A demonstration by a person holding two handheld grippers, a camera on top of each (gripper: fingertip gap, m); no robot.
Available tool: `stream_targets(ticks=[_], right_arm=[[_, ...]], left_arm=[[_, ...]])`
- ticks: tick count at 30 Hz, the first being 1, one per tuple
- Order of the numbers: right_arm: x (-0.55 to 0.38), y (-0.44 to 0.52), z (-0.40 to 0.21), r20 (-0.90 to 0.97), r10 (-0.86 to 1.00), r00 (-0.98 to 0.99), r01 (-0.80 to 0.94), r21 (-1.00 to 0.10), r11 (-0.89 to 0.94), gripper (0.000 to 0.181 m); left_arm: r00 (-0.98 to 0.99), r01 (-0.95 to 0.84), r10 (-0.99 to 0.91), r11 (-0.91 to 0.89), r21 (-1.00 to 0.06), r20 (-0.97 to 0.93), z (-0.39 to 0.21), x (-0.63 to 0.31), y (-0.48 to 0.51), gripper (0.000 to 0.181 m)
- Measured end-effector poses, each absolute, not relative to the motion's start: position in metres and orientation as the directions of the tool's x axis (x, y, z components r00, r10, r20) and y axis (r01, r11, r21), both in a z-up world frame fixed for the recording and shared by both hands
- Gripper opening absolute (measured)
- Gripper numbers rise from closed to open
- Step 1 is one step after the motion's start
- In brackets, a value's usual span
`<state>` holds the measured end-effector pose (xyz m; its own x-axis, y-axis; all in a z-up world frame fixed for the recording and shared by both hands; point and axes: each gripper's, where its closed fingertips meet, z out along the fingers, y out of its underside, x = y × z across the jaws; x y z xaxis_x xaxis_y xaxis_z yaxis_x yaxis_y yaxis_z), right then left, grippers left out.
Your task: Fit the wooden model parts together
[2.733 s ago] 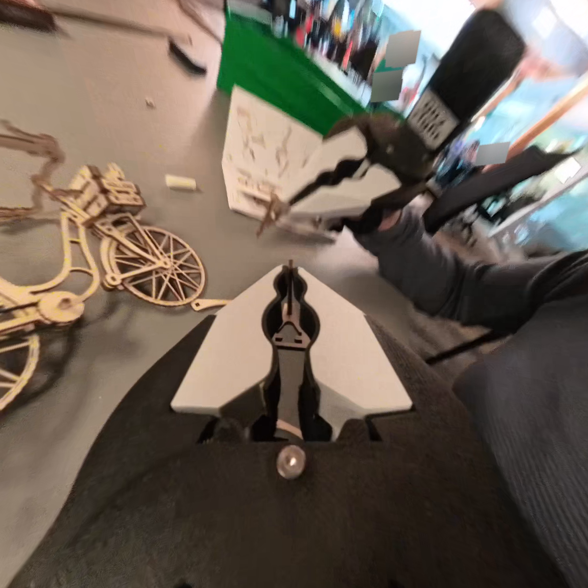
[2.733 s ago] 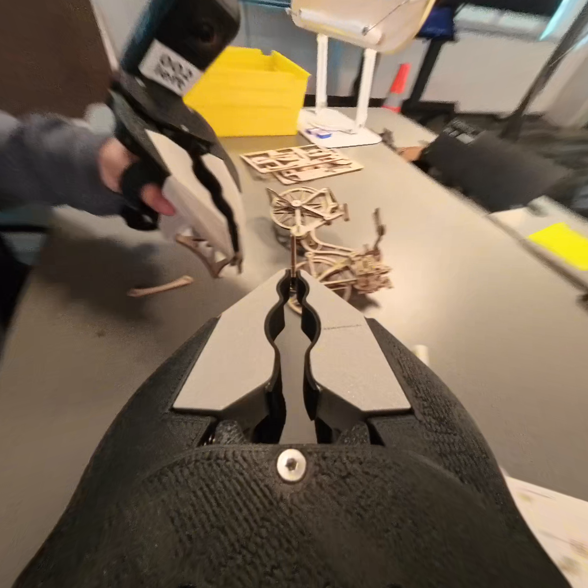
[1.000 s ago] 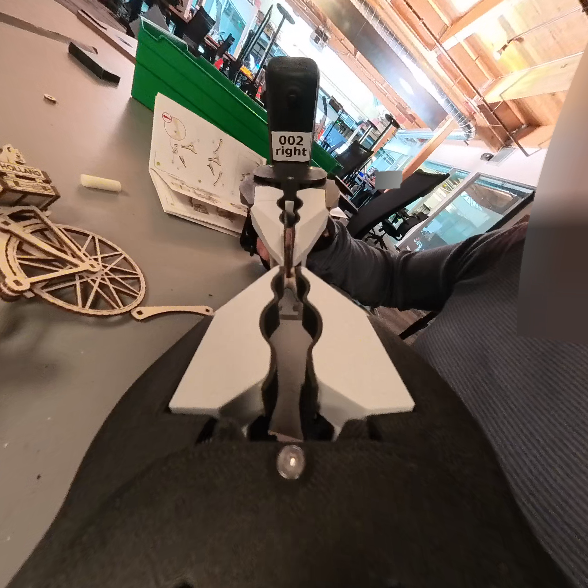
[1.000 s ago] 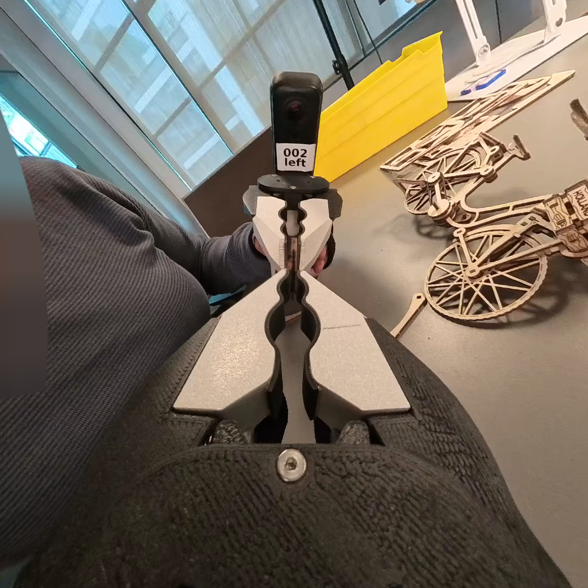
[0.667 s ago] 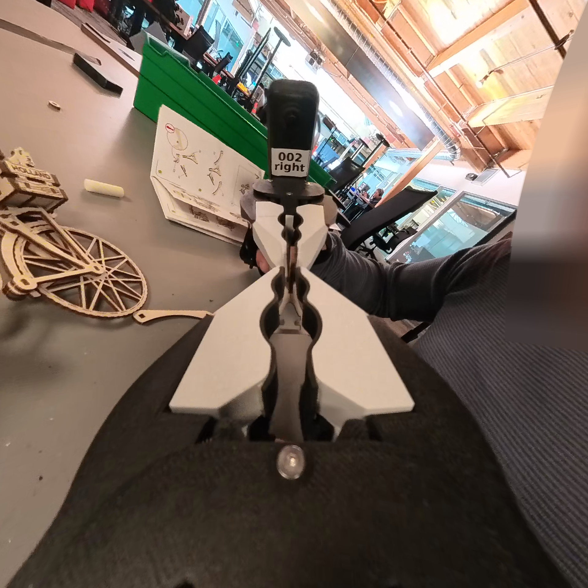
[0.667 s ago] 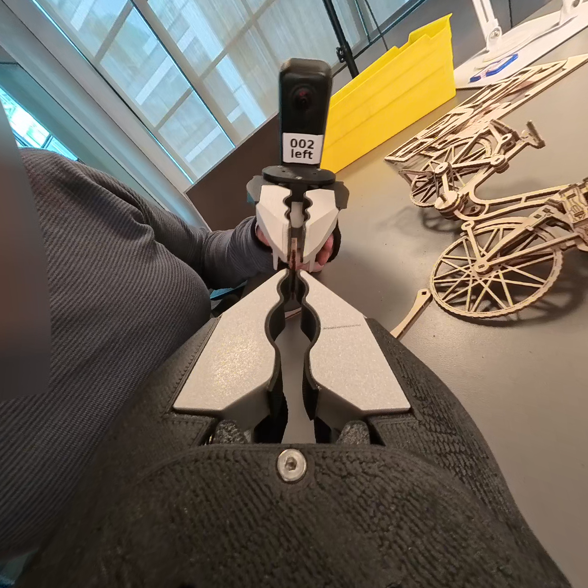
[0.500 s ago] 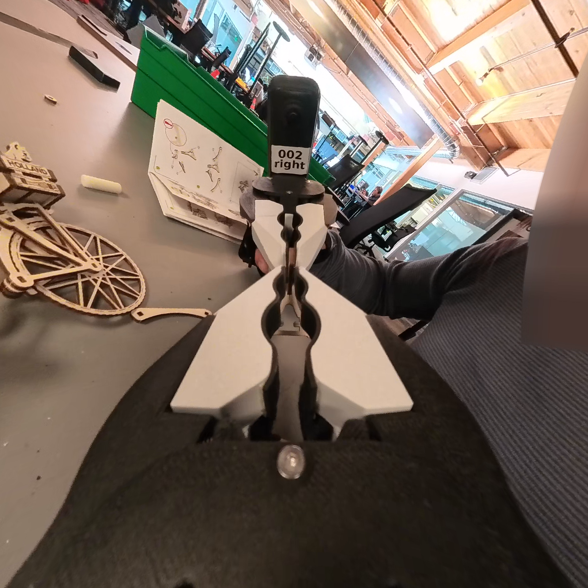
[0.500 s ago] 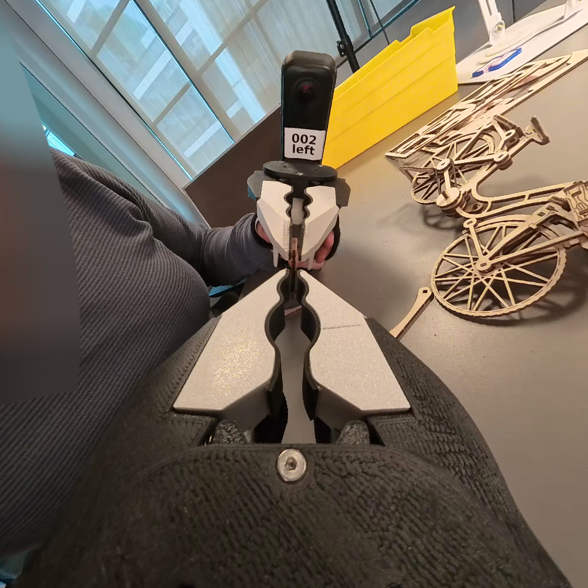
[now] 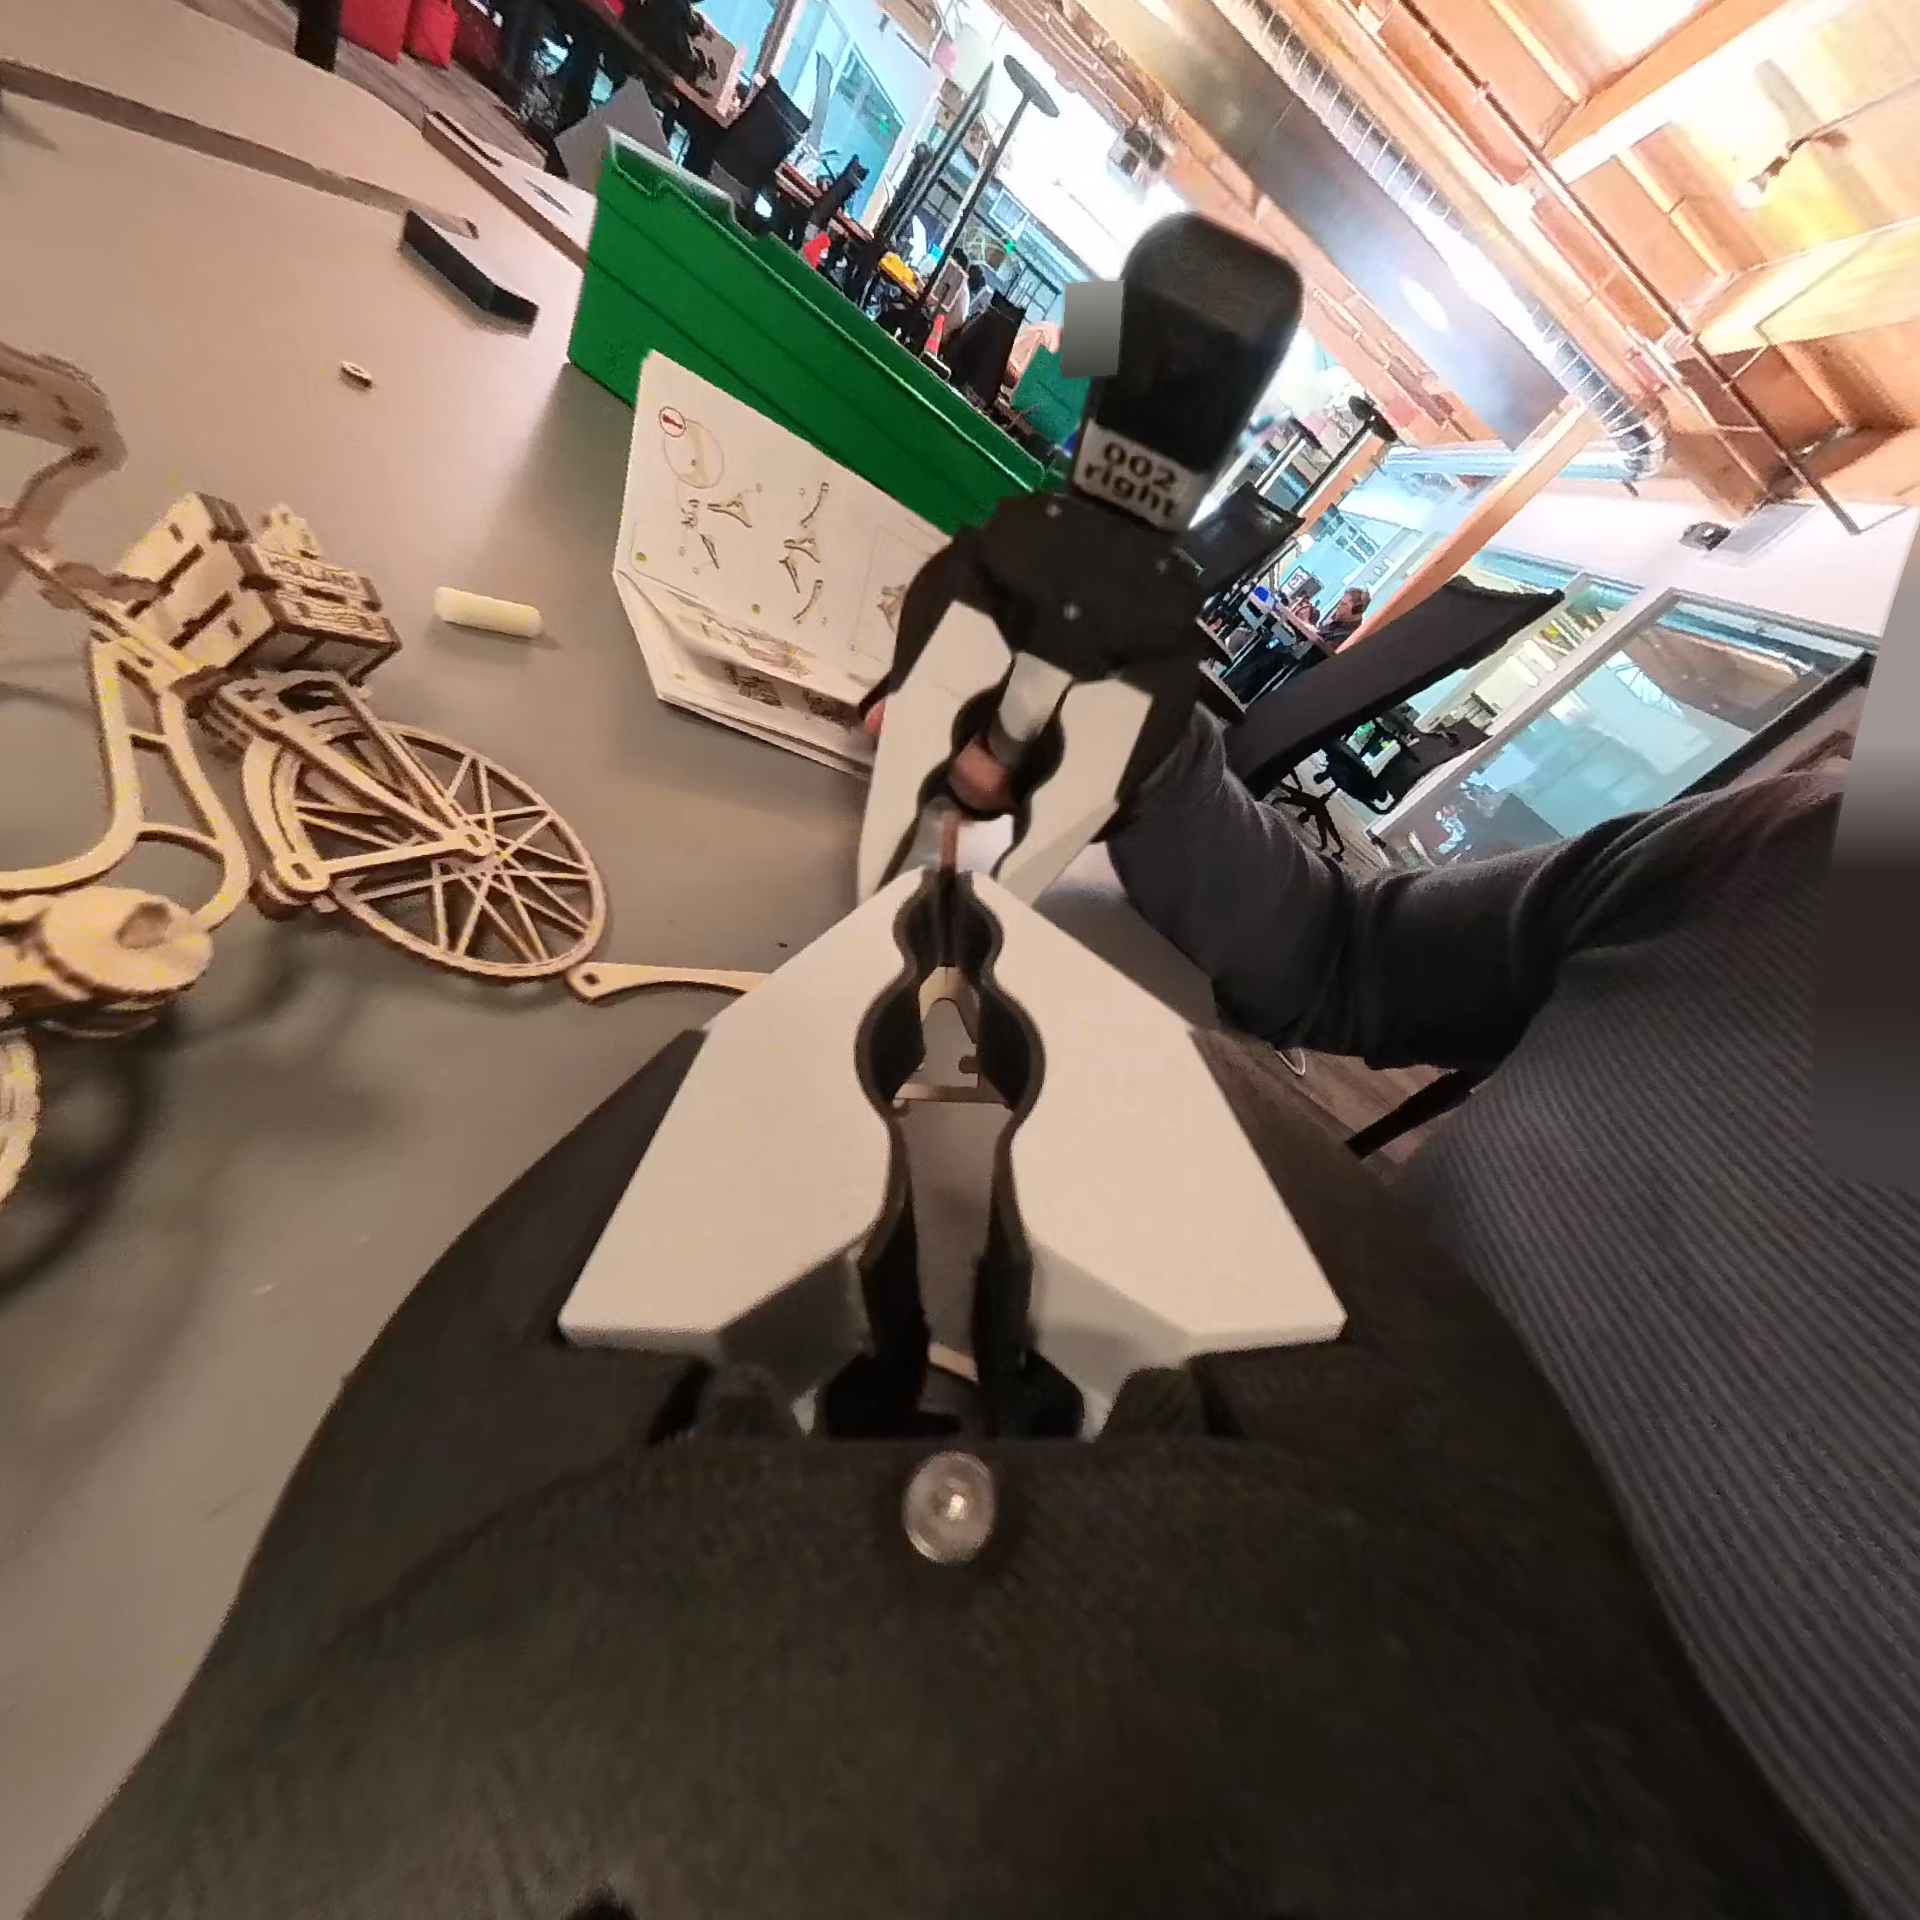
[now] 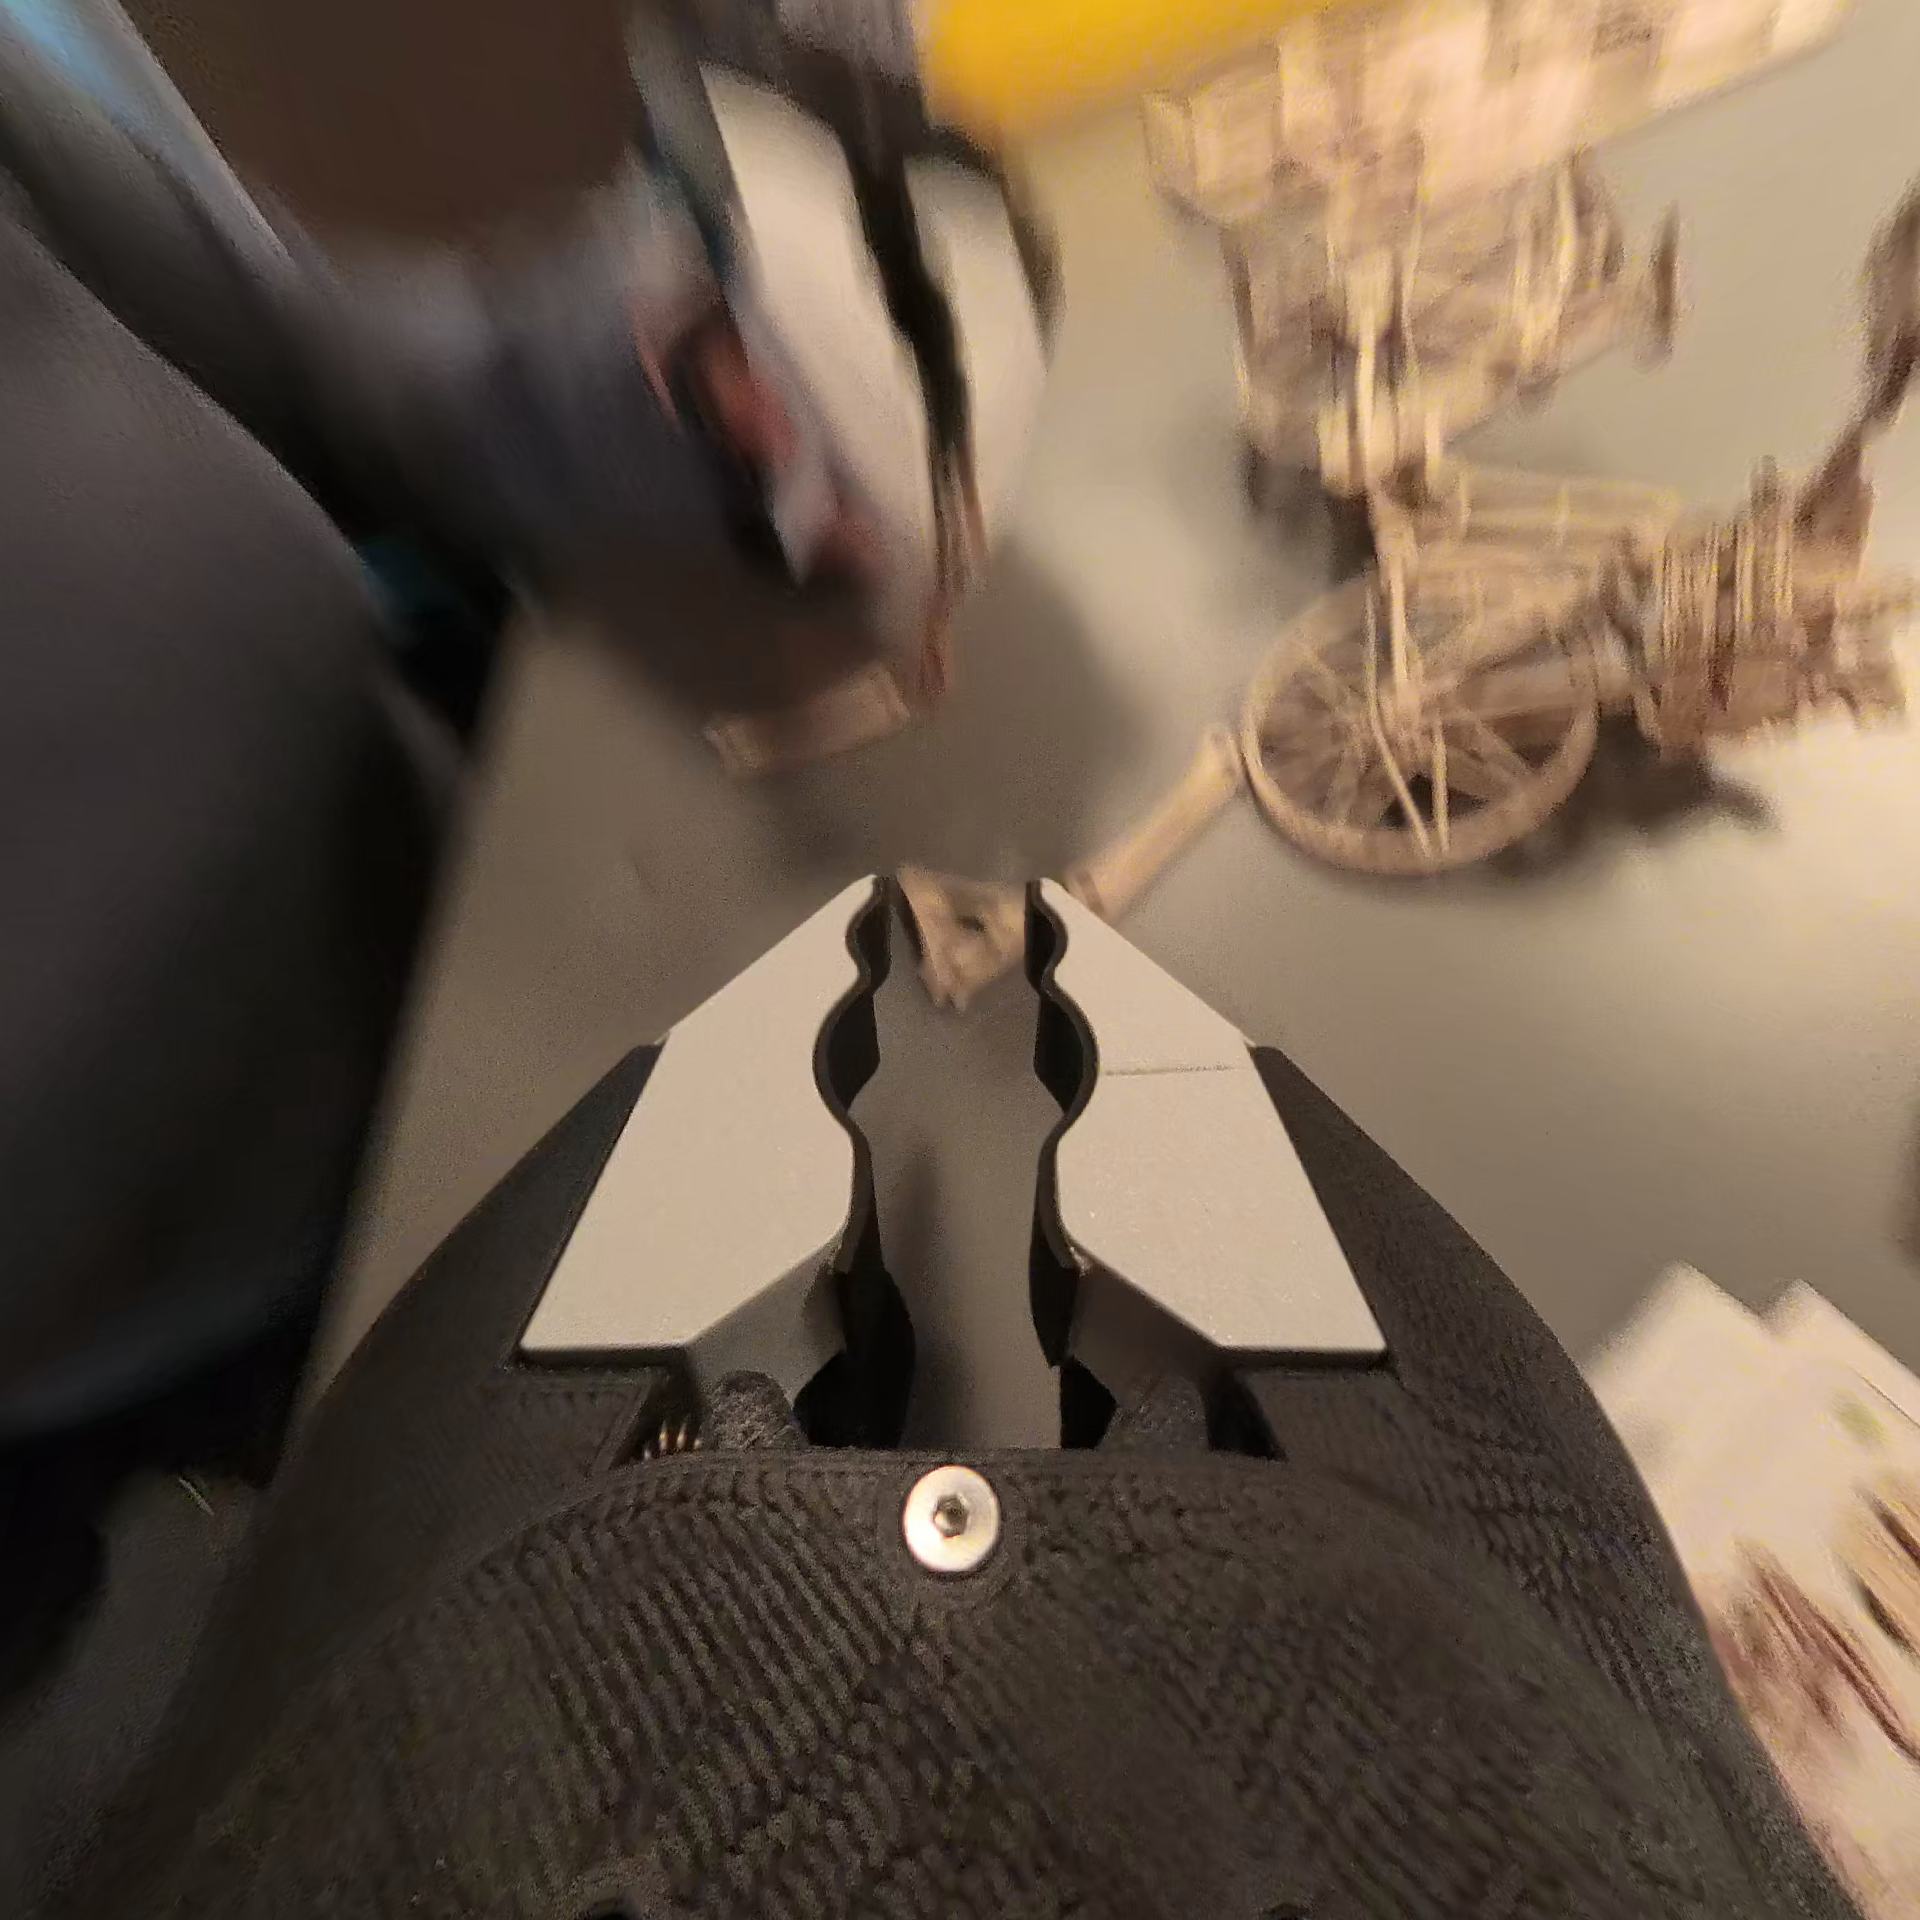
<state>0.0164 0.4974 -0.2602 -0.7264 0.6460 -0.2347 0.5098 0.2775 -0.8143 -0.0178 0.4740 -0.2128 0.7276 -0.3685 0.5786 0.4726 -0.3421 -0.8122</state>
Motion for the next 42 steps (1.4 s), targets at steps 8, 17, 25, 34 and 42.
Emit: stream_targets(ticks=[8, 17, 25, 34, 42], right_arm=[[0.03, 0.488, -0.286, -0.218, 0.602, -0.768, 0.536, -0.734, 0.417, 0.023], [0.02, 0.481, -0.274, -0.182, 0.562, -0.807, 0.49, -0.737, 0.465, 0.02], [0.012, 0.473, -0.29, -0.141, 0.4, -0.905, 0.413, -0.506, 0.757, 0.011], [-0.006, 0.485, -0.287, -0.029, 0.573, -0.819, 0.51, -0.494, 0.705, 0.0], [-0.025, 0.486, -0.242, 0.049, 0.86, -0.507, 0.384, -0.881, 0.277, 0.0]], left_arm=[[0.729, 0.477, -0.356, -0.347, -0.807, 0.584, -0.215, -0.028, 0.464, 0.002], [0.716, 0.479, -0.37, -0.356, -0.803, 0.591, -0.214, -0.026, 0.462, 0.002], [0.709, 0.498, -0.356, -0.358, -0.79, 0.609, -0.215, -0.031, 0.459, 0.001], [0.704, 0.52, -0.342, -0.348, -0.78, 0.623, -0.213, -0.035, 0.458, 0.001], [0.655, 0.569, -0.366, -0.337, -0.75, 0.661, -0.205, -0.034, 0.456, 0.001]])
